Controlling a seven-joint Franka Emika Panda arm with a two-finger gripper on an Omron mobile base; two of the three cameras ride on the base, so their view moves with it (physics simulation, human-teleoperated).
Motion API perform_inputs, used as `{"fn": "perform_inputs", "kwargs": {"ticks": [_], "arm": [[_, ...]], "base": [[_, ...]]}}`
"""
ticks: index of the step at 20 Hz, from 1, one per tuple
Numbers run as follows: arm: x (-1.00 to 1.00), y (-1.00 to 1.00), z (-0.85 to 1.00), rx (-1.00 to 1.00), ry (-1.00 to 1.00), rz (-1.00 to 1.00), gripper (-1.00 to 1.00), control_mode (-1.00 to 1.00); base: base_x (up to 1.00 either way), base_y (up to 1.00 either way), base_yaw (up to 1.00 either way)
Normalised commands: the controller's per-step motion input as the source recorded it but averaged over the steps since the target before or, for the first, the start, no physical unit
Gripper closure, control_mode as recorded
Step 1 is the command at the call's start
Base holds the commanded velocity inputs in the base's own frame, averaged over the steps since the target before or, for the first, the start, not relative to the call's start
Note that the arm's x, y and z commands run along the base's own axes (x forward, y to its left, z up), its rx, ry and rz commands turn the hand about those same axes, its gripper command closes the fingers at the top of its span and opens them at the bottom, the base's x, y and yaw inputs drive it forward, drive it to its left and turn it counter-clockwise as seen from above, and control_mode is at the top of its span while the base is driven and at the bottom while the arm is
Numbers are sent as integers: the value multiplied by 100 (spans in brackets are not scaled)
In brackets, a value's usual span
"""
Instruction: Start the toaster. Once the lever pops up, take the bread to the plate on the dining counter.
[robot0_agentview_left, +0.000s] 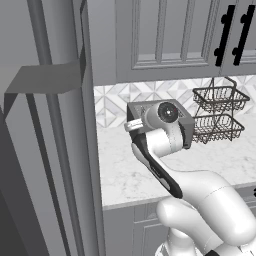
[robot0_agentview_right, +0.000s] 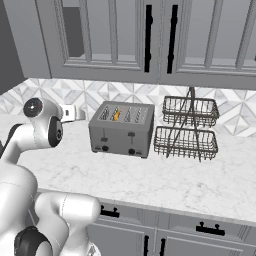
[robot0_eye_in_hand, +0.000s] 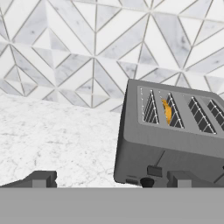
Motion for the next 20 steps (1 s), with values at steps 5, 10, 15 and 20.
{"fn": "perform_inputs", "kwargs": {"ticks": [5,10,15,20], "arm": [[0,0,0,0,0,0,-100,-100],[0,0,0,0,0,0,-100,-100],[0,0,0,0,0,0,-100,-100],[0,0,0,0,0,0,-100,-100]], "base": [[0,0,0],[0,0,0],[0,0,0],[0,0,0]]}}
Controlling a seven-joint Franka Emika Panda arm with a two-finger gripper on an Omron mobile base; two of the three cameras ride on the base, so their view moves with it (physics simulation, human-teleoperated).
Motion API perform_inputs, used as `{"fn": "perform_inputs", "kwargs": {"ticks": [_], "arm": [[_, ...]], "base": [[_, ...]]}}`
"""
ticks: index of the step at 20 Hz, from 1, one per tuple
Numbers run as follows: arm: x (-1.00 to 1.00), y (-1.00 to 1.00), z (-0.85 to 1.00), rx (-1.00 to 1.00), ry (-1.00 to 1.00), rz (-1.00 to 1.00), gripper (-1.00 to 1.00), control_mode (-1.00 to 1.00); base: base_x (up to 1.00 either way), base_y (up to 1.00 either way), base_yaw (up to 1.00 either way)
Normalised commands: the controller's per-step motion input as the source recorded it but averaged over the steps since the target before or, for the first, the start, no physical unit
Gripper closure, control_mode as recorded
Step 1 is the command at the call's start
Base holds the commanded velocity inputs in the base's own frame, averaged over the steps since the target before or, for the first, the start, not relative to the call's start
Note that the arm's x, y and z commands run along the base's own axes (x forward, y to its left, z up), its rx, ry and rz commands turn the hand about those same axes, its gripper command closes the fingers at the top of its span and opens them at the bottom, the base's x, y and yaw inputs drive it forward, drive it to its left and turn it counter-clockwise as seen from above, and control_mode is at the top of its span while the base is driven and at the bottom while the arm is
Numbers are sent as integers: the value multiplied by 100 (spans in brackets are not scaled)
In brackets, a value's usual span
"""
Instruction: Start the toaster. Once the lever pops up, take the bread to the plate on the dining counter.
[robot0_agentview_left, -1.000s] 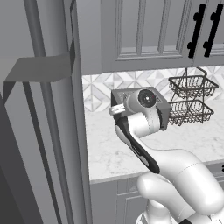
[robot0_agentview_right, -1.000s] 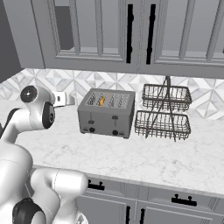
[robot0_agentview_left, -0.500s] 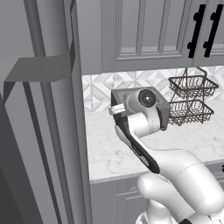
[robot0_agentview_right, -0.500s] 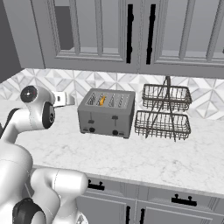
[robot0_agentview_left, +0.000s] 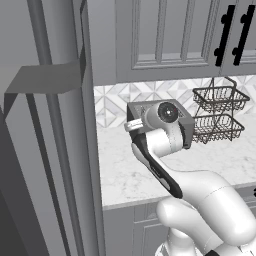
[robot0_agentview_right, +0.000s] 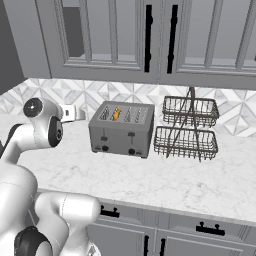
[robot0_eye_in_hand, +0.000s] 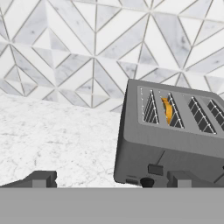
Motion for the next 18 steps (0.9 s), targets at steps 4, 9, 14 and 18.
{"fn": "perform_inputs", "kwargs": {"ticks": [4,9,14,18], "arm": [[0,0,0,0,0,0,-100,-100],[0,0,0,0,0,0,-100,-100],[0,0,0,0,0,0,-100,-100],[0,0,0,0,0,0,-100,-100]], "base": [[0,0,0],[0,0,0],[0,0,0],[0,0,0]]}}
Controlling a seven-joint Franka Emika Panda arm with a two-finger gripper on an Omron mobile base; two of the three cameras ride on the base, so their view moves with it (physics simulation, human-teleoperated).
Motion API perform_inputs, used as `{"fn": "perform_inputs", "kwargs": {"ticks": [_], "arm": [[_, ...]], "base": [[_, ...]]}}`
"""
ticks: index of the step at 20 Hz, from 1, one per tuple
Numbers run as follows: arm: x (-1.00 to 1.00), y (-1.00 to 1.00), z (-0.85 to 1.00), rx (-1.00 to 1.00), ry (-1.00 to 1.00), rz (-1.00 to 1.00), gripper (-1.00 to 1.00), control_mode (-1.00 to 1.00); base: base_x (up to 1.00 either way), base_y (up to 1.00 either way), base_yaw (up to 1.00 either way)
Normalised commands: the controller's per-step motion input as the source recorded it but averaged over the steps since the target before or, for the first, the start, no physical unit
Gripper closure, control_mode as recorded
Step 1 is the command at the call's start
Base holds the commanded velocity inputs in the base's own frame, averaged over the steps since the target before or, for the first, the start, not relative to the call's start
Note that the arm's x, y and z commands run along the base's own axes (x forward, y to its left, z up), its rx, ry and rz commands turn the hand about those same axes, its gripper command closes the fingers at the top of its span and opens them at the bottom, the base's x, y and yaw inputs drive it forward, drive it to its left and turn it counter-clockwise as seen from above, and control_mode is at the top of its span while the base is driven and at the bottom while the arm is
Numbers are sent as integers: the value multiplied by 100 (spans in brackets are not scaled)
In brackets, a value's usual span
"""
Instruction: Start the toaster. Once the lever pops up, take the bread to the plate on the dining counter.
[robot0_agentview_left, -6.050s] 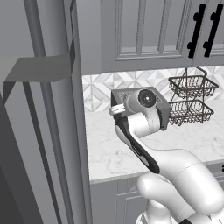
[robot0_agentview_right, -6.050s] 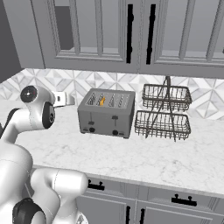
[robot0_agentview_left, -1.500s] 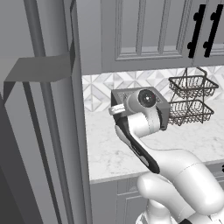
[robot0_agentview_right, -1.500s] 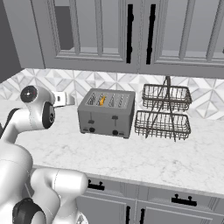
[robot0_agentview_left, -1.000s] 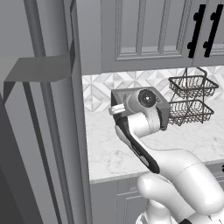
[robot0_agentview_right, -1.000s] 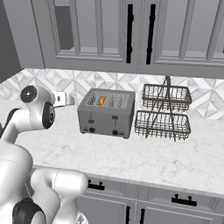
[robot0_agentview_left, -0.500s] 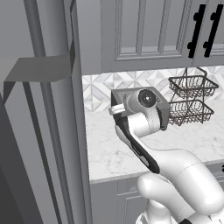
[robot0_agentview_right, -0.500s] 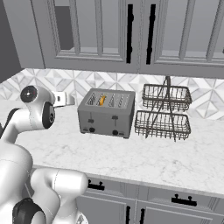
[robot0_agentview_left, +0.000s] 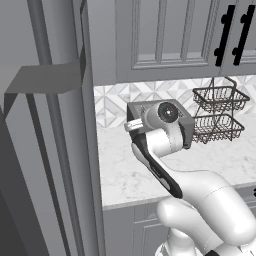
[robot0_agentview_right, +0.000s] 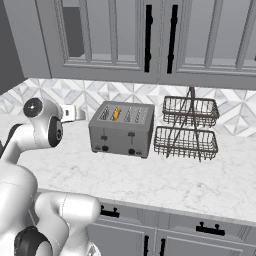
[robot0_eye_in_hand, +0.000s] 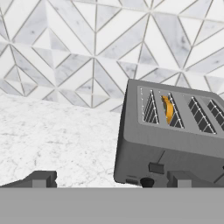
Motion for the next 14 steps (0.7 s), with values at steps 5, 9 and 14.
{"fn": "perform_inputs", "kwargs": {"ticks": [5,9,14], "arm": [[0,0,0,0,0,0,-100,-100],[0,0,0,0,0,0,-100,-100],[0,0,0,0,0,0,-100,-100]], "base": [[0,0,0],[0,0,0],[0,0,0]]}}
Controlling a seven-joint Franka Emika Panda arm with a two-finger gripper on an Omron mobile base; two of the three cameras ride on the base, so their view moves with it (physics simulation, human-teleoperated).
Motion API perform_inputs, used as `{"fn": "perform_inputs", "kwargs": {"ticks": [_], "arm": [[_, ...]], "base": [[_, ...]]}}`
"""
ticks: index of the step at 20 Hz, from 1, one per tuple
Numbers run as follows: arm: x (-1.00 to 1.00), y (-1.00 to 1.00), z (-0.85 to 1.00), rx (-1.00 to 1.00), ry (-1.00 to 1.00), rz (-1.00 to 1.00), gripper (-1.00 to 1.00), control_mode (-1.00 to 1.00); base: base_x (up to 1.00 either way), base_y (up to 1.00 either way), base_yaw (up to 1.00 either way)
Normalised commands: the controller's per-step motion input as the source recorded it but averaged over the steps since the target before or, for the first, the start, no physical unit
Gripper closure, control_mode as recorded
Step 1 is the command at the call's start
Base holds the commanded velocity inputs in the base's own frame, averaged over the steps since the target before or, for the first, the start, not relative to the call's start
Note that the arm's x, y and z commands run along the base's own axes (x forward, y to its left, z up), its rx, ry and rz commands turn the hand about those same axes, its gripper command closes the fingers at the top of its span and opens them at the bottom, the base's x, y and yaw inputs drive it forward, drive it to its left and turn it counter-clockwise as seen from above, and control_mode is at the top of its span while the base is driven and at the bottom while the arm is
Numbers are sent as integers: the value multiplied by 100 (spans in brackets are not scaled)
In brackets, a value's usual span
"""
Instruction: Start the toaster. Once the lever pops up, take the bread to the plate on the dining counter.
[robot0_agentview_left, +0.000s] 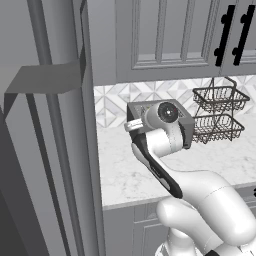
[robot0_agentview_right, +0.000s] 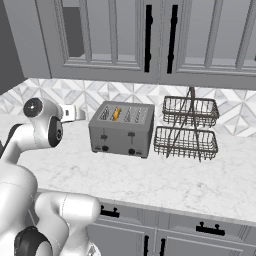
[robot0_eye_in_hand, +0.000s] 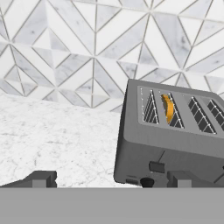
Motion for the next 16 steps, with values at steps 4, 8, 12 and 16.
{"fn": "perform_inputs", "kwargs": {"ticks": [4,8,12,16], "arm": [[0,0,0,0,0,0,-100,-100],[0,0,0,0,0,0,-100,-100],[0,0,0,0,0,0,-100,-100],[0,0,0,0,0,0,-100,-100]], "base": [[0,0,0],[0,0,0],[0,0,0],[0,0,0]]}}
